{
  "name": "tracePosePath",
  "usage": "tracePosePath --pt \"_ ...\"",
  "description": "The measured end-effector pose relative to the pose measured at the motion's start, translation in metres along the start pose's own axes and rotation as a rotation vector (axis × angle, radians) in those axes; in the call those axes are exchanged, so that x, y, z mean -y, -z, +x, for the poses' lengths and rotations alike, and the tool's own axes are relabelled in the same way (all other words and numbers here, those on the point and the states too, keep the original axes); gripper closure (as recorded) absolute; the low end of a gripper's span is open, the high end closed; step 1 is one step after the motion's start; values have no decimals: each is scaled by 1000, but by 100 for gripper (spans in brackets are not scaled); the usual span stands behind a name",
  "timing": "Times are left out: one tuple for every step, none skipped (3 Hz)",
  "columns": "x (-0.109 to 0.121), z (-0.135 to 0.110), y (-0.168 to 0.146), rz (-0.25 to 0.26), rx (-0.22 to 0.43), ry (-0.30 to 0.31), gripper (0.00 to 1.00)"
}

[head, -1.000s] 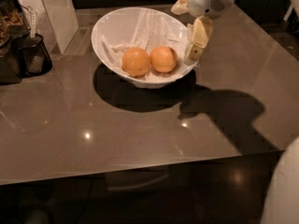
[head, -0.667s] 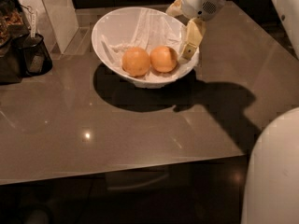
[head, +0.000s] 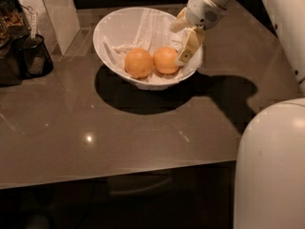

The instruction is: Pick orange from white bowl

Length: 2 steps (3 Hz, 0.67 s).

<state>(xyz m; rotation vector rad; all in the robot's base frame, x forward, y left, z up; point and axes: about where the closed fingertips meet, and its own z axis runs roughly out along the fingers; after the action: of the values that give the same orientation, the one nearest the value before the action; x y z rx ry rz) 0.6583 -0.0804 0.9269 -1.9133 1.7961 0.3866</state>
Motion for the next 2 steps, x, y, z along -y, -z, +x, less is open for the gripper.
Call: tracePosePath --pt "2 11 -11 -20 8 -32 26" --pt "0 13 -34 -77 10 -41 21"
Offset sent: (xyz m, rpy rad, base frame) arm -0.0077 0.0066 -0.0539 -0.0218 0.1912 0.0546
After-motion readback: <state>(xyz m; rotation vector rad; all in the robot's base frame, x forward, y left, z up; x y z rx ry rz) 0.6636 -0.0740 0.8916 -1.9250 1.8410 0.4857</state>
